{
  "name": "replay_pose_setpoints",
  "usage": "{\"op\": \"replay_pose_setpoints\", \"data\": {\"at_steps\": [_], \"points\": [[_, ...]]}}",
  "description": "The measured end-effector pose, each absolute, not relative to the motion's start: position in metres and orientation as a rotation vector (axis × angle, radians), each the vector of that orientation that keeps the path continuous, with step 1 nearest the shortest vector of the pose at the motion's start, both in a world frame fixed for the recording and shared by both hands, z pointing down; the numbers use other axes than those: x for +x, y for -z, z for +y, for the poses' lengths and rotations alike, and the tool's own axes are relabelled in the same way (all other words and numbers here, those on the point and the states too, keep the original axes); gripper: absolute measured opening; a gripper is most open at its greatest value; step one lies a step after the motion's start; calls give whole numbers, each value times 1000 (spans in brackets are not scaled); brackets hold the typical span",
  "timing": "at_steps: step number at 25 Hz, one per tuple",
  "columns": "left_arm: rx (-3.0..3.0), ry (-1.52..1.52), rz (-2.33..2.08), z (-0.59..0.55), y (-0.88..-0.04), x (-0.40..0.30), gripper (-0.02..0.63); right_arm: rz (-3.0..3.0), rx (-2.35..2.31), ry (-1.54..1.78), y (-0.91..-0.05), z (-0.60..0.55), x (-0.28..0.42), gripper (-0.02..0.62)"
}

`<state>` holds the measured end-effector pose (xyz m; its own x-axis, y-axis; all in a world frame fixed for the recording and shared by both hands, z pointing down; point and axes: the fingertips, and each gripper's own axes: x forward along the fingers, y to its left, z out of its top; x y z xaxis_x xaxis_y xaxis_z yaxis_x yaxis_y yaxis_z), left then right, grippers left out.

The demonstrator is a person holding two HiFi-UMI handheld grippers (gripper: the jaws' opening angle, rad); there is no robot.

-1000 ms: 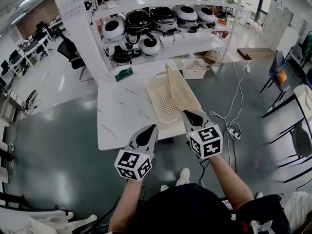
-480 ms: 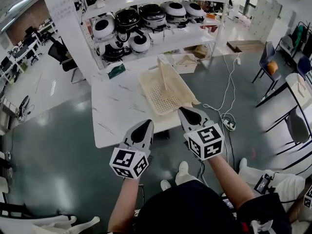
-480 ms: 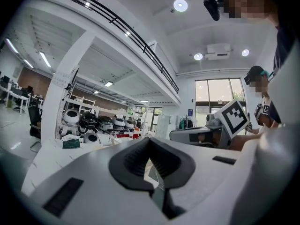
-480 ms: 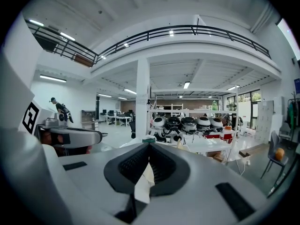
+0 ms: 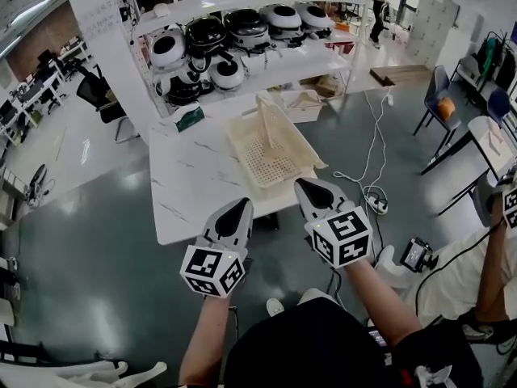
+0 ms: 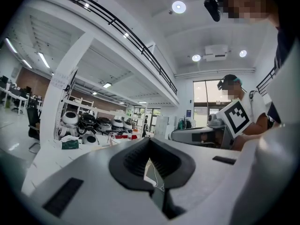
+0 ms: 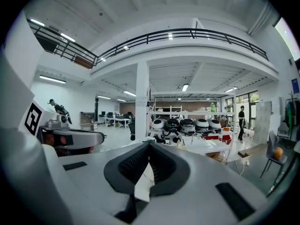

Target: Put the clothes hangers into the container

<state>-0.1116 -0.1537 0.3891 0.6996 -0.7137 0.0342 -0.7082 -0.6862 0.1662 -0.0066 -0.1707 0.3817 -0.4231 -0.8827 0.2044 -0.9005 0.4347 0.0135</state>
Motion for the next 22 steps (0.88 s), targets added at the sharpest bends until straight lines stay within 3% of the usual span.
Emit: {"op": "replay_pose_setpoints", "data": {"at_steps": [22], "points": [[2730,38,-1238,-129,-371,-65,5,-2622,1512,-152,-355,-144,34,18]]}}
